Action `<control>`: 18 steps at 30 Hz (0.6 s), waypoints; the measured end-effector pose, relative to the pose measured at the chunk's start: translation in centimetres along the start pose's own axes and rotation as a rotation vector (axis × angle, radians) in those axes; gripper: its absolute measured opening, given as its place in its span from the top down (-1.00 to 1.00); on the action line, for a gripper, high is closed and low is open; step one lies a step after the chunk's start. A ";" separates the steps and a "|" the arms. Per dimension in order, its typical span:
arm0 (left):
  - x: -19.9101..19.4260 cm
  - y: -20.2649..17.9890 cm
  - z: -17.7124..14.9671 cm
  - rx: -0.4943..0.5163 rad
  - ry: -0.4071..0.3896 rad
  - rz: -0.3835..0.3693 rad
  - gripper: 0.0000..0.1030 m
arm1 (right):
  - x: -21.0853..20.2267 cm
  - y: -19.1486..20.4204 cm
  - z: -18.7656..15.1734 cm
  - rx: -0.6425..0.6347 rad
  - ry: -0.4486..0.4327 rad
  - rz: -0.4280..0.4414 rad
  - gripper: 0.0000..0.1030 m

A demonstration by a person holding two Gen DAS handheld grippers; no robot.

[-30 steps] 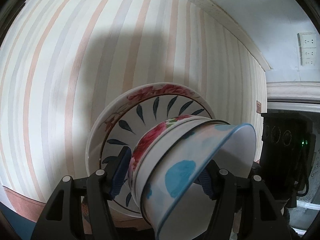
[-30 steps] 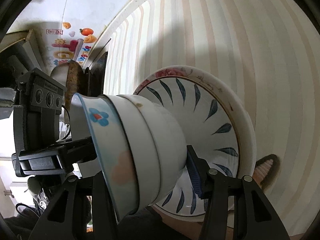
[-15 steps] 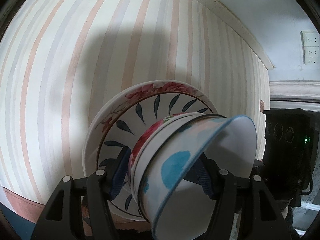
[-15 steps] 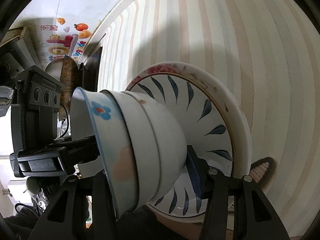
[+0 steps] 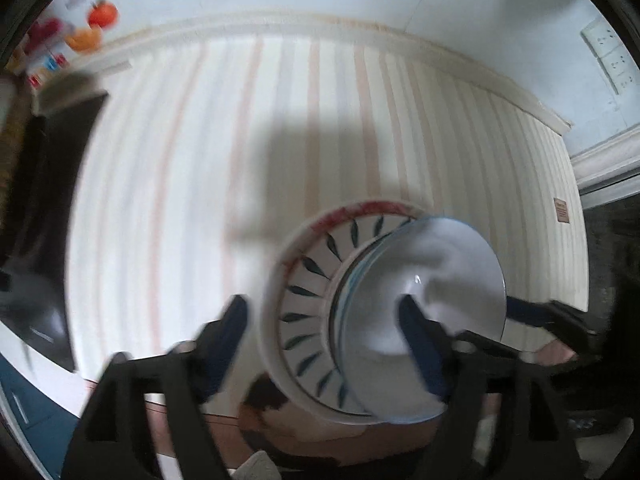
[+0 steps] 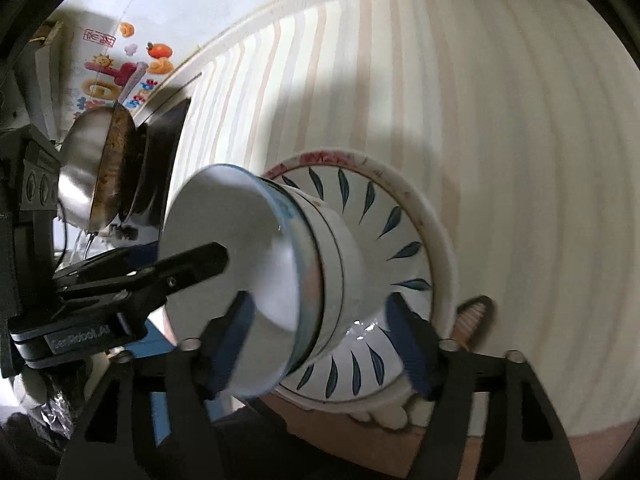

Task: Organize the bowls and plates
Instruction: 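Lower the bowl stack onto the top plate and open both grippers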

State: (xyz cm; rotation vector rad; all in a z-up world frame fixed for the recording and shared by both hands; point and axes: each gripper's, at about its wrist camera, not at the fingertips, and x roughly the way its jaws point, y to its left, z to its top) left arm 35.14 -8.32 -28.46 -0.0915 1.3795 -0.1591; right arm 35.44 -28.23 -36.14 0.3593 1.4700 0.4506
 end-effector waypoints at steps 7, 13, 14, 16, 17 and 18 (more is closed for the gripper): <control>-3.7 0.0 -1.2 0.029 -0.136 0.065 -0.91 | -5.1 2.4 -2.5 -0.032 -0.175 -0.206 -0.84; -7.0 -0.5 -2.7 0.061 -0.236 0.058 -0.94 | -8.6 5.1 -5.2 -0.044 -0.321 -0.338 -0.90; -7.6 -0.6 -3.0 0.069 -0.256 0.058 -0.97 | -9.2 5.6 -5.6 -0.040 -0.338 -0.345 -0.91; -9.1 -0.7 -3.5 0.073 -0.294 0.049 -0.97 | -10.1 6.3 -6.3 -0.034 -0.371 -0.355 -0.92; -9.7 -0.7 -3.7 0.072 -0.311 0.042 -0.97 | -10.5 6.9 -6.6 -0.033 -0.387 -0.365 -0.92; -10.1 -0.8 -3.9 0.069 -0.325 0.043 -0.97 | -11.0 7.3 -7.0 -0.034 -0.404 -0.376 -0.93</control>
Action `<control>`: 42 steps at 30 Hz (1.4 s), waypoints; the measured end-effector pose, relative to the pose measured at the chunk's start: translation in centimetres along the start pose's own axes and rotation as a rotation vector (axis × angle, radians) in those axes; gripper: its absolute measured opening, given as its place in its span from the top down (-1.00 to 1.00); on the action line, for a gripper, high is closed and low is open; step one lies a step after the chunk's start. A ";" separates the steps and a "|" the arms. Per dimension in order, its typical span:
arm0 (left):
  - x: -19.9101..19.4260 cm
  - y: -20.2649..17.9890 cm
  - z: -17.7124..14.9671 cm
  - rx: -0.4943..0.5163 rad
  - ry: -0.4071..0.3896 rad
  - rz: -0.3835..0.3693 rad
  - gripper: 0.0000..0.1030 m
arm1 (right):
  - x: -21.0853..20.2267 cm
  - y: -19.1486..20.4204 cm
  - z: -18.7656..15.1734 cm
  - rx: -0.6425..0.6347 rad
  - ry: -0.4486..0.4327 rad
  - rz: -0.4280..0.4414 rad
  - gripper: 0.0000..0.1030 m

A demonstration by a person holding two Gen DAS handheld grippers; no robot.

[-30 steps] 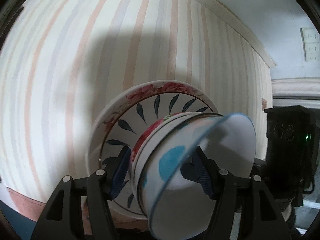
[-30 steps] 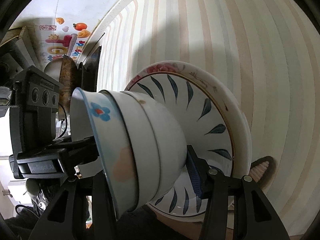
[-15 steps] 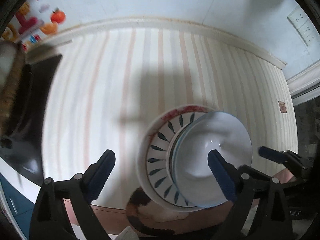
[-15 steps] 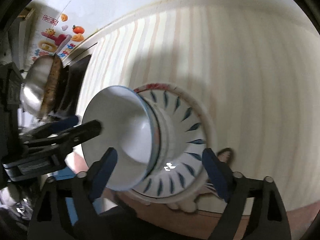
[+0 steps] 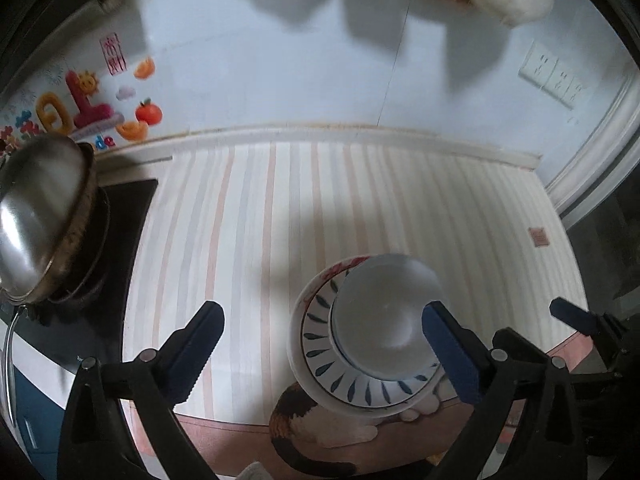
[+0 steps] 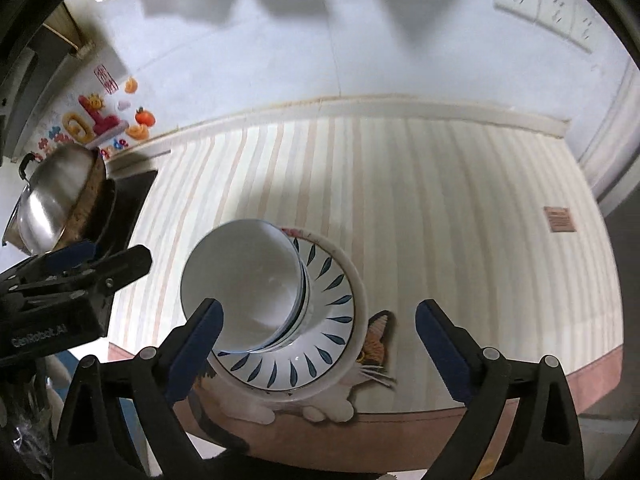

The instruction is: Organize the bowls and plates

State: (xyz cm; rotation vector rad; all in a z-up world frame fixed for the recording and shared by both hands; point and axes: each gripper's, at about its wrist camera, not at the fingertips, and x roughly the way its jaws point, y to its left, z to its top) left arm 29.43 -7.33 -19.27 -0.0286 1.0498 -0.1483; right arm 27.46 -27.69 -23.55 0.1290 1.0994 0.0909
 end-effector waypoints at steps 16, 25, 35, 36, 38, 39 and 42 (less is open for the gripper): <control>-9.9 -1.7 -4.3 -0.043 -0.150 0.061 -0.99 | -10.8 0.0 -3.1 -0.022 -0.184 -0.018 -0.95; -17.6 -3.3 -9.3 -0.068 -0.239 0.125 -0.99 | -18.2 0.4 -7.8 -0.069 -0.250 0.003 -0.96; -23.8 -3.2 -14.1 -0.054 -0.295 0.149 -0.99 | -26.5 2.4 -13.5 -0.089 -0.346 -0.040 -0.97; -24.1 -3.1 -14.4 -0.049 -0.300 0.152 -0.99 | -27.2 2.7 -14.0 -0.091 -0.357 -0.045 -0.97; -25.0 -3.0 -15.2 -0.032 -0.305 0.162 -0.99 | -28.7 3.3 -15.2 -0.088 -0.377 -0.060 -0.97; -25.4 -3.0 -15.5 -0.026 -0.308 0.163 -0.99 | -29.3 3.6 -15.6 -0.086 -0.385 -0.063 -0.97; -26.1 -2.8 -16.3 -0.006 -0.312 0.165 -0.99 | -30.4 4.3 -16.6 -0.080 -0.395 -0.079 -0.97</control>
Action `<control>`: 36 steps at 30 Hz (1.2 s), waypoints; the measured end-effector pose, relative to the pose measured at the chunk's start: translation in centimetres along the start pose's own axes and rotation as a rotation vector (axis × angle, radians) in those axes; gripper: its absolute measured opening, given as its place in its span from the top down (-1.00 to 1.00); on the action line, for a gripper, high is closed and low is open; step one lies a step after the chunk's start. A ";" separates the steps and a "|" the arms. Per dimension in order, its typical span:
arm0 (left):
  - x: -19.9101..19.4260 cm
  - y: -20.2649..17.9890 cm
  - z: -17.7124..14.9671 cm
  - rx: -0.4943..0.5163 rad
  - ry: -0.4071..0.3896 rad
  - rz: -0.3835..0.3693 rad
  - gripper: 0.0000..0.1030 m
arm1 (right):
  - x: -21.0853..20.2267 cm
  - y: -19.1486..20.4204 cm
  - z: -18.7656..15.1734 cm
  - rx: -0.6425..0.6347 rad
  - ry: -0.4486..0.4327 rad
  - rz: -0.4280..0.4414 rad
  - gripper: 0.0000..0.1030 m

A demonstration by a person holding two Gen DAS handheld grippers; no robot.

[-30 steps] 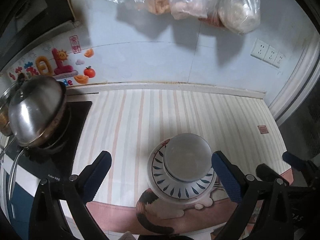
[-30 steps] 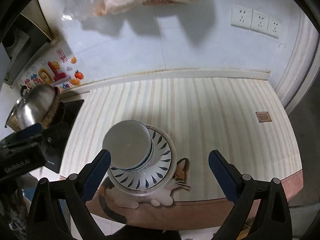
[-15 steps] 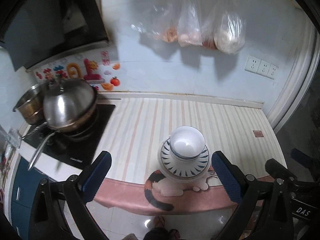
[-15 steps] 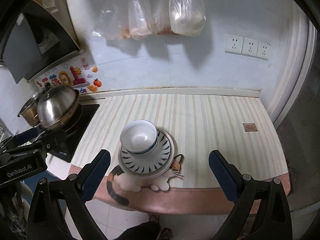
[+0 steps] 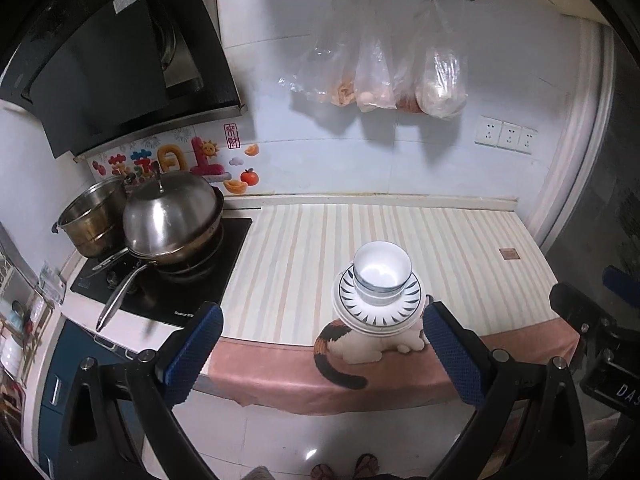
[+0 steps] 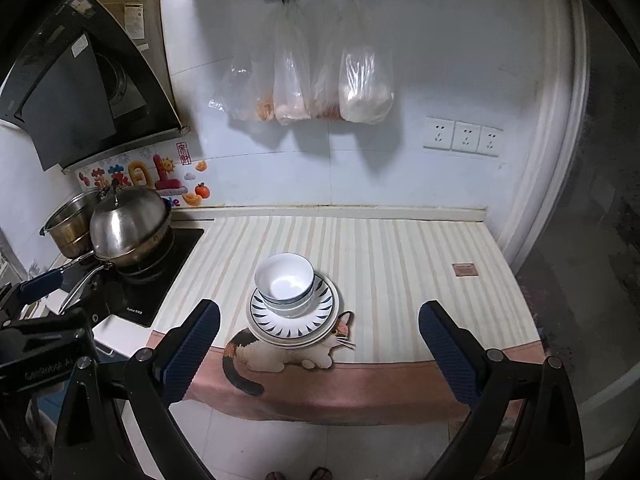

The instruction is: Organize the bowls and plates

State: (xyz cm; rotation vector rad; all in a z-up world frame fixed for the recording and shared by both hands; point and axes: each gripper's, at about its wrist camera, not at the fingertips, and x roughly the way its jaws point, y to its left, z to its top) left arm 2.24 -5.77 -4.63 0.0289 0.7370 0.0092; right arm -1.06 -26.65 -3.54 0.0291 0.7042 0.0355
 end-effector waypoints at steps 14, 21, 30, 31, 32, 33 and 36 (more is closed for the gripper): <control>-1.6 0.6 -1.8 0.001 0.011 -0.001 -0.99 | -3.2 1.3 -1.6 0.011 -0.014 -0.020 -0.98; -2.4 0.7 -2.2 -0.002 0.003 0.014 -0.99 | -3.5 0.7 -1.4 0.014 -0.022 -0.025 -0.98; -2.8 0.9 -2.3 -0.007 -0.003 0.014 -0.99 | -3.7 0.3 -1.3 0.012 -0.026 -0.022 -0.98; -2.8 0.9 -2.3 -0.007 -0.002 0.012 -0.99 | -3.7 0.4 -1.4 0.013 -0.028 -0.023 -0.98; -2.8 0.9 -2.4 -0.009 0.000 0.011 -0.99 | -3.8 0.4 -1.4 0.014 -0.028 -0.023 -0.98; -2.9 0.8 -2.4 -0.010 0.003 0.008 -0.99 | -3.8 0.3 -1.4 0.012 -0.026 -0.023 -0.98; -3.0 0.8 -2.5 -0.016 0.010 0.004 -0.99 | -3.9 0.2 -1.4 0.008 -0.022 -0.021 -0.98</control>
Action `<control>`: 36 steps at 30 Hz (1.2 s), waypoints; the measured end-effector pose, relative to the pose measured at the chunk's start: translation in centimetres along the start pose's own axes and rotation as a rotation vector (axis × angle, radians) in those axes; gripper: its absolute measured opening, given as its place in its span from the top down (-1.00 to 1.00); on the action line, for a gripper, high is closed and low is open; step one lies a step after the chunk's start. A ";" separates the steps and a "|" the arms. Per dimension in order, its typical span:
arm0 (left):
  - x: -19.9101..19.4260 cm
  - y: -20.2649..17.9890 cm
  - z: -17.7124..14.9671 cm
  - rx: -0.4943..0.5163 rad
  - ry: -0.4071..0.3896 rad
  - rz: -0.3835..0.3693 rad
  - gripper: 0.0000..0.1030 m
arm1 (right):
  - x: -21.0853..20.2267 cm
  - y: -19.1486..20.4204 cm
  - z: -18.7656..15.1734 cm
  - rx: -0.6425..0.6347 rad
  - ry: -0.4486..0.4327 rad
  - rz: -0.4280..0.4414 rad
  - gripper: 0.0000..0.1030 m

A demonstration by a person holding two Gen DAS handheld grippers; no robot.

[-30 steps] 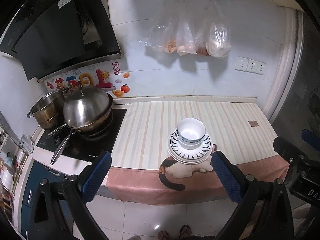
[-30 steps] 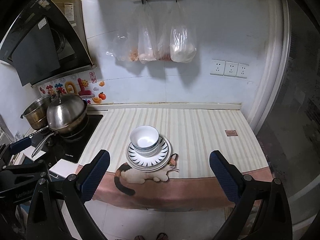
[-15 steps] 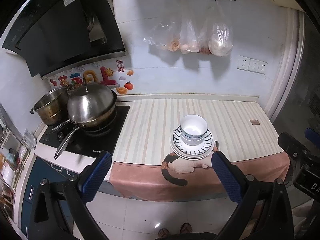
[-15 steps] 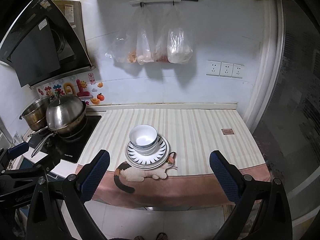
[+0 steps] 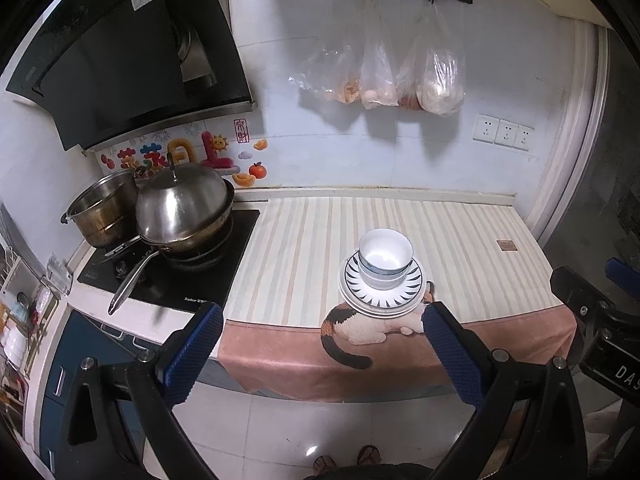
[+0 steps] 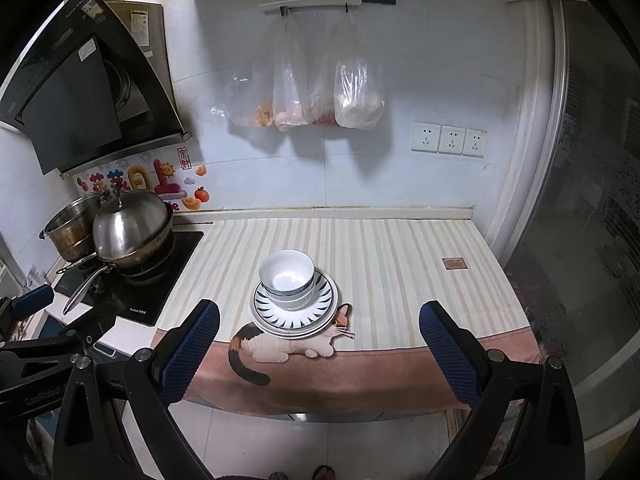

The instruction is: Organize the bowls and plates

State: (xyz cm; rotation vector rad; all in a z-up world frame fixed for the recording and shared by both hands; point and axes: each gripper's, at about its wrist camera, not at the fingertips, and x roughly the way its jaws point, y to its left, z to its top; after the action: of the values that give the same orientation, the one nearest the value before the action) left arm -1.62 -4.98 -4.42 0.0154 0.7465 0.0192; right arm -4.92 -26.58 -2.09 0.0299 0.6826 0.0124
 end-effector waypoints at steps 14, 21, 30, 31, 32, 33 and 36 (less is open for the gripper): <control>-0.4 0.1 0.1 -0.031 0.002 -0.022 -0.99 | 0.1 0.3 -0.2 -0.006 0.006 -0.004 -0.98; -0.3 0.3 0.2 -0.033 -0.001 -0.019 -0.99 | 0.3 0.3 -0.2 -0.008 0.006 -0.005 -0.98; -0.5 0.5 0.4 -0.034 -0.007 -0.016 -0.99 | 0.4 0.5 -0.2 -0.005 0.006 -0.002 -0.98; -0.5 0.5 0.3 -0.036 -0.008 -0.014 -0.99 | 0.4 0.5 -0.2 -0.004 0.007 -0.002 -0.98; -0.5 0.5 0.3 -0.036 -0.008 -0.016 -0.99 | 0.4 0.5 -0.2 -0.004 0.006 -0.002 -0.98; -0.5 0.5 0.3 -0.035 -0.008 -0.017 -0.99 | 0.4 0.5 -0.2 -0.004 0.006 -0.001 -0.98; -0.6 0.5 0.3 -0.038 -0.004 -0.021 -0.99 | 0.5 0.6 -0.2 -0.003 0.010 0.003 -0.98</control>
State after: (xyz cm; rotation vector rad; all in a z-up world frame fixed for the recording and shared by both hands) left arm -1.80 -4.49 -3.79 -0.0281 0.7423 0.0132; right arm -4.60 -25.94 -2.53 0.0282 0.6920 0.0167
